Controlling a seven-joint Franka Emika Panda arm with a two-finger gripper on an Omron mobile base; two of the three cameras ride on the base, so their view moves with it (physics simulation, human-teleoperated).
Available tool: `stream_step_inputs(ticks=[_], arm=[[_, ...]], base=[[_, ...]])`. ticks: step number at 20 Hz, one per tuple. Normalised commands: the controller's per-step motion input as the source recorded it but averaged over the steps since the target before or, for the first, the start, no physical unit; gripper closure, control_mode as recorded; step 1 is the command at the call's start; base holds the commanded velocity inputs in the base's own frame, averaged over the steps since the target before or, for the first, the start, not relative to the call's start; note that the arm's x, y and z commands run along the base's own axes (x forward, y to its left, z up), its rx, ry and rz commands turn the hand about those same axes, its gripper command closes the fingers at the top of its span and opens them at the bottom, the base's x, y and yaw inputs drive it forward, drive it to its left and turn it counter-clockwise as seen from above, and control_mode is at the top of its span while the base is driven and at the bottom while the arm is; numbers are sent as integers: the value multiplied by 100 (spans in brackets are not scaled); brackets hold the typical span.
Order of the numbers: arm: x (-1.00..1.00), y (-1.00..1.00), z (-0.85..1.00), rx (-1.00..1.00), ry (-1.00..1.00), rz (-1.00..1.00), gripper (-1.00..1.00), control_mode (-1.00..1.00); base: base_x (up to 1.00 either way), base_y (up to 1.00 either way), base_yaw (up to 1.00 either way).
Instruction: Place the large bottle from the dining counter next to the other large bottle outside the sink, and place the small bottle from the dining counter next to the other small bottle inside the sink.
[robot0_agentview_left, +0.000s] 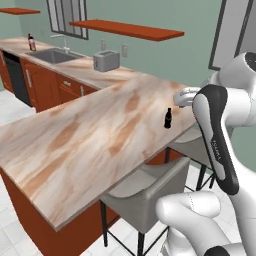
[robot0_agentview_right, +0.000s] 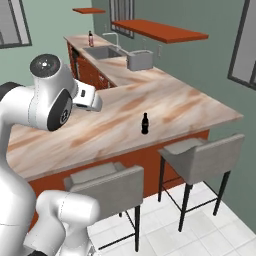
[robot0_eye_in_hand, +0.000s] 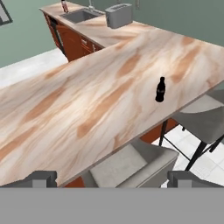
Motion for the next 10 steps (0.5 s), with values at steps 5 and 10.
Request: stream_step_inputs(ticks=[5, 10], arm=[[0, 0, 0, 0, 0, 0, -100, 100], [0, 0, 0, 0, 0, 0, -100, 100]], base=[[-28, -55, 12], [-54, -59, 1]])
